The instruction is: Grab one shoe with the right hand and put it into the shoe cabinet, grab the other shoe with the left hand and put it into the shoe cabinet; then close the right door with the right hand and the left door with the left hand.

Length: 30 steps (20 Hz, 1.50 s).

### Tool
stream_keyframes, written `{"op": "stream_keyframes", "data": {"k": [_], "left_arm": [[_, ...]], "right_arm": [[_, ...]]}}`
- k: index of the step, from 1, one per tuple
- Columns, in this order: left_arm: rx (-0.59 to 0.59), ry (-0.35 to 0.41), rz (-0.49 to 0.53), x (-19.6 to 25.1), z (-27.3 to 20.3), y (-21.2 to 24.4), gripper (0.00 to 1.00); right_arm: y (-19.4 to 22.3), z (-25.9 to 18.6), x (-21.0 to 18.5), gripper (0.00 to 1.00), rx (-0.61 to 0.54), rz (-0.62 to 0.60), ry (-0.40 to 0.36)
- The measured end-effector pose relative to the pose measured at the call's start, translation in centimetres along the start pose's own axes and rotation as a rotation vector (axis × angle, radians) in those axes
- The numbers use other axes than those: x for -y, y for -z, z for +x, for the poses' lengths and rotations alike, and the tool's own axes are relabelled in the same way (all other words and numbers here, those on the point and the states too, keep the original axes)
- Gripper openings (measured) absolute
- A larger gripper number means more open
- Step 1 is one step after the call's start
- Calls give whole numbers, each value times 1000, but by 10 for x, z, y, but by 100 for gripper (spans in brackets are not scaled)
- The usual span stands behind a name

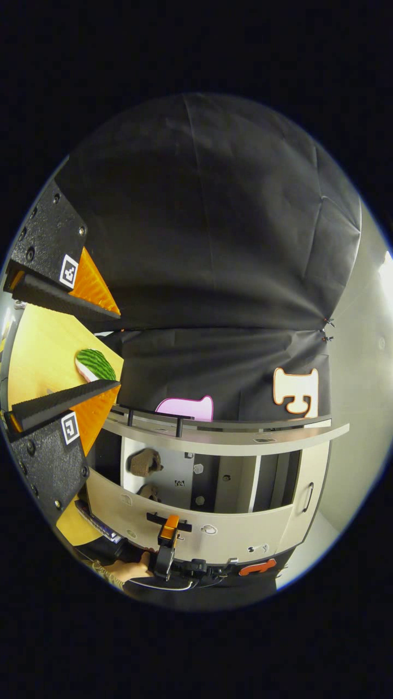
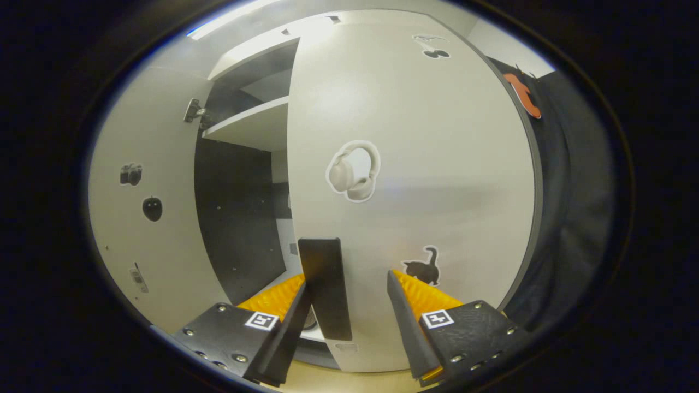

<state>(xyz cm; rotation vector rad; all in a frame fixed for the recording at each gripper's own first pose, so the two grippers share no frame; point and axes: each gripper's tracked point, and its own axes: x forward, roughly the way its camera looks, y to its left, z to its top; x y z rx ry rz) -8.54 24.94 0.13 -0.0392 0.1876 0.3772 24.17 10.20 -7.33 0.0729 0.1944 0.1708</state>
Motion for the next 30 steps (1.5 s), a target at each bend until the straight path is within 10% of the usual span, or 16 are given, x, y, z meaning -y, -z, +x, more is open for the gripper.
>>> {"op": "stream_keyframes", "data": {"k": [11,30], "left_arm": [[9,107,-23,21,21,2,68],[19,355,50,87,100,8,65]], "right_arm": [[3,-7,-2,81,-10,1,-19],[-76,-172,63,81,144,-88,36]]}}
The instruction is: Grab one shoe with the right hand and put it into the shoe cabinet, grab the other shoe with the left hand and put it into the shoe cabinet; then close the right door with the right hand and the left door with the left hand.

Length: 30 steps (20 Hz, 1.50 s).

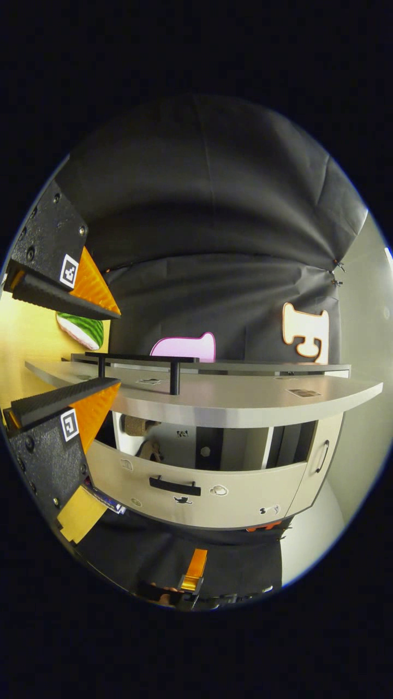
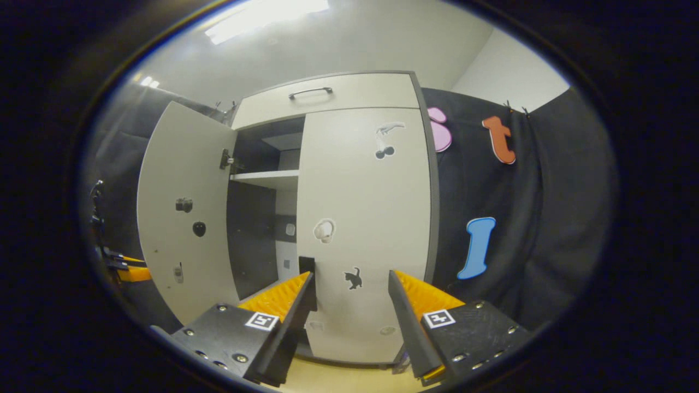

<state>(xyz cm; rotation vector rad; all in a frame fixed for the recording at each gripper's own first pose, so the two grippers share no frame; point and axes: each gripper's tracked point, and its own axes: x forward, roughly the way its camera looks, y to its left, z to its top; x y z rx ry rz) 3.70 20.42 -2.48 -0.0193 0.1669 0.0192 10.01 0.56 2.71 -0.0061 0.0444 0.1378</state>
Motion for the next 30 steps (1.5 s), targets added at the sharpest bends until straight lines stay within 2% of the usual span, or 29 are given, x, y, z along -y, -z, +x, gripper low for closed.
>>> {"op": "stream_keyframes", "data": {"k": [2,7,10,11,14,15,21,23,24,26,30], "left_arm": [[-7,8,-12,4,0,2,60],[-2,15,-17,10,0,1,57],[-3,56,-15,23,2,2,54],[-1,64,-11,27,2,1,59],[3,105,-7,44,6,0,55],[3,125,-9,51,7,1,58],[13,207,7,86,16,1,58],[13,217,8,93,22,1,58],[12,214,18,96,26,2,62],[15,216,28,101,33,3,58],[21,270,-24,124,44,2,59]], "right_arm": [[2,-4,3,81,-3,1,6],[5,-8,3,81,-10,9,0],[6,-10,3,80,-13,3,-1],[6,-10,4,80,-13,4,-1],[6,-12,6,80,-15,15,3],[7,-13,8,81,-17,19,5],[11,-21,20,81,-35,8,36],[10,-24,26,81,-38,6,48],[10,-25,29,81,-39,5,54],[8,-29,36,81,-35,2,69],[6,-32,45,81,-37,7,89]]}}
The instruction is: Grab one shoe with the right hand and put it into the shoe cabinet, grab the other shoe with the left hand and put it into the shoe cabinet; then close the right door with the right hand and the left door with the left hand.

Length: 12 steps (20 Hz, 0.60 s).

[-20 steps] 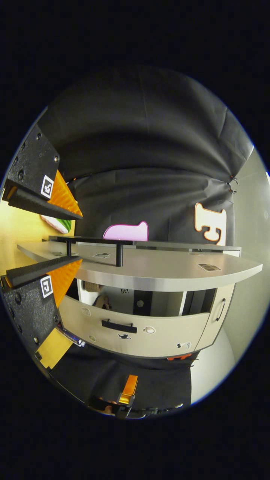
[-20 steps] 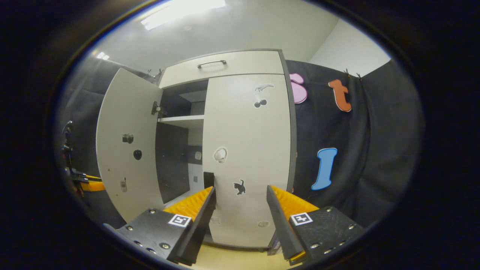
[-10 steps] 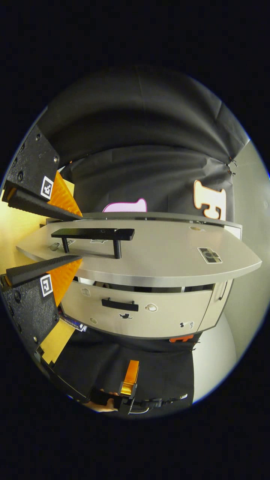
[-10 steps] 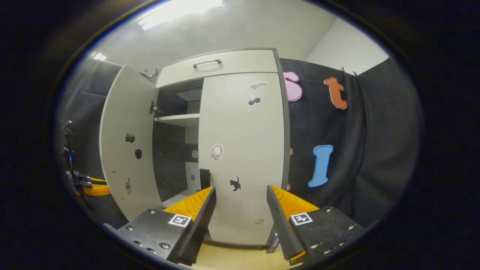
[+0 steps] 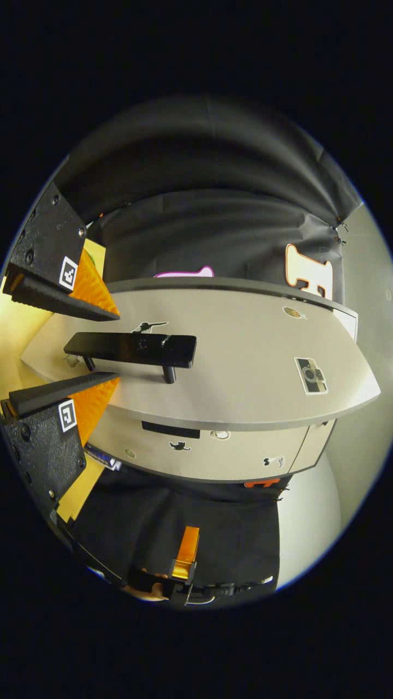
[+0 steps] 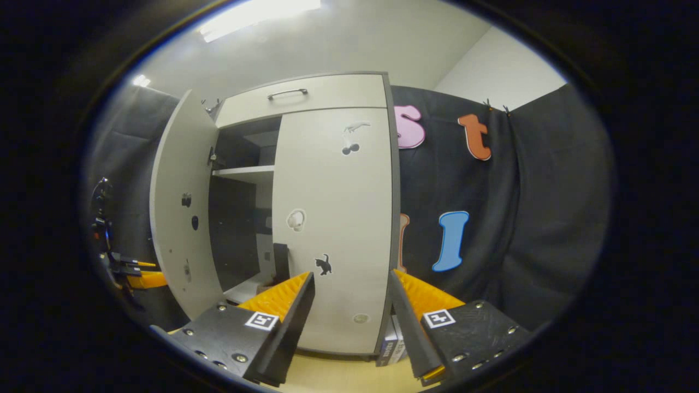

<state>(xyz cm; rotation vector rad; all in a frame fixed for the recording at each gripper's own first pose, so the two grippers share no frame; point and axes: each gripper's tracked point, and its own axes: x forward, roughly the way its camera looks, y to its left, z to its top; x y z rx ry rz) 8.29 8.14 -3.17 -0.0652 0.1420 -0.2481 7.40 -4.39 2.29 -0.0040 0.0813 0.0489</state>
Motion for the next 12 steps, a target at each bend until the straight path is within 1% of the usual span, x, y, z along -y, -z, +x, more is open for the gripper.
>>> {"op": "stream_keyframes", "data": {"k": [5,6,7,8,9,11,12], "left_arm": [[4,29,-25,21,31,6,58],[-2,29,-31,25,38,9,52],[0,31,-39,28,44,10,58],[-1,51,-50,36,51,11,65],[-3,60,-56,42,61,14,64],[-3,74,-57,52,76,14,64],[-5,77,-54,54,82,14,64]], "right_arm": [[3,0,9,80,-9,5,15],[4,-2,11,80,-9,4,20],[5,-2,12,80,-10,6,24],[6,-2,14,80,-12,8,26],[7,-2,16,80,-14,11,30],[8,-2,20,81,-18,11,40],[10,-2,24,80,-18,12,47]]}}
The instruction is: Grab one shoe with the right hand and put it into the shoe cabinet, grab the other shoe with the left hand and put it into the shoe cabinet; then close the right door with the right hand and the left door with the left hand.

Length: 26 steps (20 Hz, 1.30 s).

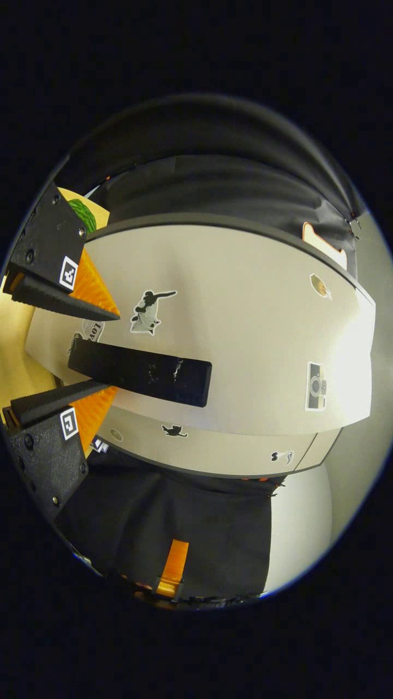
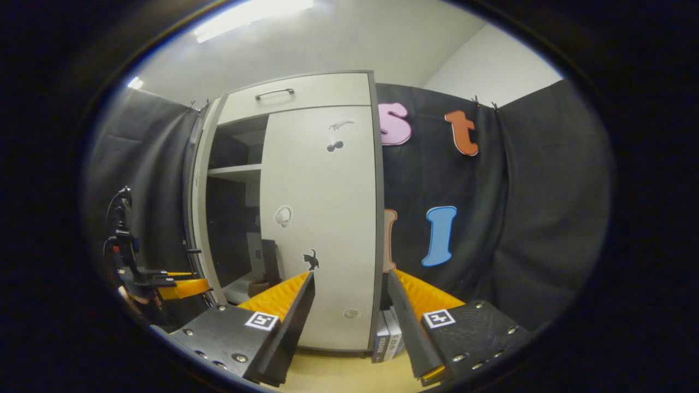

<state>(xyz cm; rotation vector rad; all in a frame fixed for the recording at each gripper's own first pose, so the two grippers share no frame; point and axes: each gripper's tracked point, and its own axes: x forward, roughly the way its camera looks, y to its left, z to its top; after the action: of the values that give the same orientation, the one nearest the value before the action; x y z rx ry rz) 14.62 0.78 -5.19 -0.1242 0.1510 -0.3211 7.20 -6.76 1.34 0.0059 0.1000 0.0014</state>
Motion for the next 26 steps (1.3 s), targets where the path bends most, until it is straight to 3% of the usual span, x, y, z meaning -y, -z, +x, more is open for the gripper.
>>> {"op": "stream_keyframes", "data": {"k": [15,26], "left_arm": [[-9,-24,0,12,33,-3,64],[-8,-82,23,16,33,1,64]], "right_arm": [[2,-7,30,81,11,43,53],[7,-4,14,81,-4,40,8]]}}
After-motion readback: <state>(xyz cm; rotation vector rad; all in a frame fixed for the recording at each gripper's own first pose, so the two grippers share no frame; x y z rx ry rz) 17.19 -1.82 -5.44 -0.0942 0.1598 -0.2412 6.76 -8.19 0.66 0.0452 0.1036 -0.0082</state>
